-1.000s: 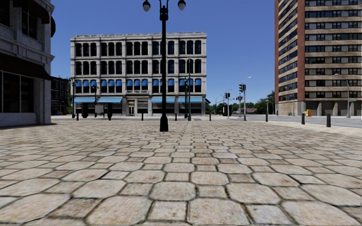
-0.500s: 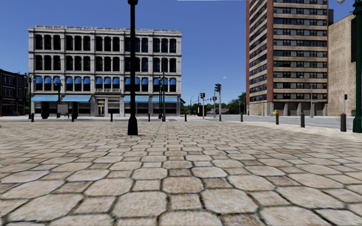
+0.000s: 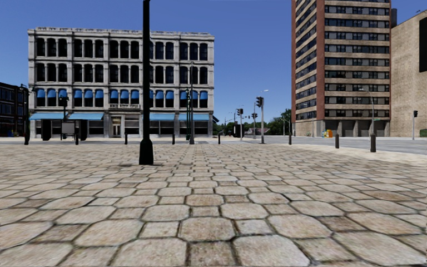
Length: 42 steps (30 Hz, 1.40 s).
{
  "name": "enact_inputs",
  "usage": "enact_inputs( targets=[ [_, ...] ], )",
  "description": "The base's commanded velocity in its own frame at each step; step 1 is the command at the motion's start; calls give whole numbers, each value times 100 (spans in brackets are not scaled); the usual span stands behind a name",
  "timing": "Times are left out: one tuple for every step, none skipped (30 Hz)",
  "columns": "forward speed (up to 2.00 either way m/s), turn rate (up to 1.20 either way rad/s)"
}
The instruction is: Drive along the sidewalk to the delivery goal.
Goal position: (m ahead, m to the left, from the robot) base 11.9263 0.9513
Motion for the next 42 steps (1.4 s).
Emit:
enact_inputs(
  targets=[
    [200, 0],
    [200, 0],
    [200, 63],
    [200, 90],
    [200, -3],
    [200, 0],
    [200, 0],
    [200, 0],
    [200, 0],
    [200, 0],
    [200, 0],
    [200, 0],
    [200, 0],
    [200, 0],
    [200, 0],
    [200, 0],
    [200, 0],
    [200, 0],
    [200, 0],
    [200, 0],
    [200, 0],
    [200, 33],
    [200, 58],
    [200, 67],
    [200, 64],
    [200, 0],
    [200, 0],
    [200, 0],
    [200, 0],
    [200, 0],
    [200, 0],
    [200, 0],
    [200, 0],
    [200, 0],
    [200, 0],
    [200, 0],
    [200, 0],
    [200, 0],
    [200, 0],
    [200, 0],
    [200, 0],
    [200, 34]
  ],
)
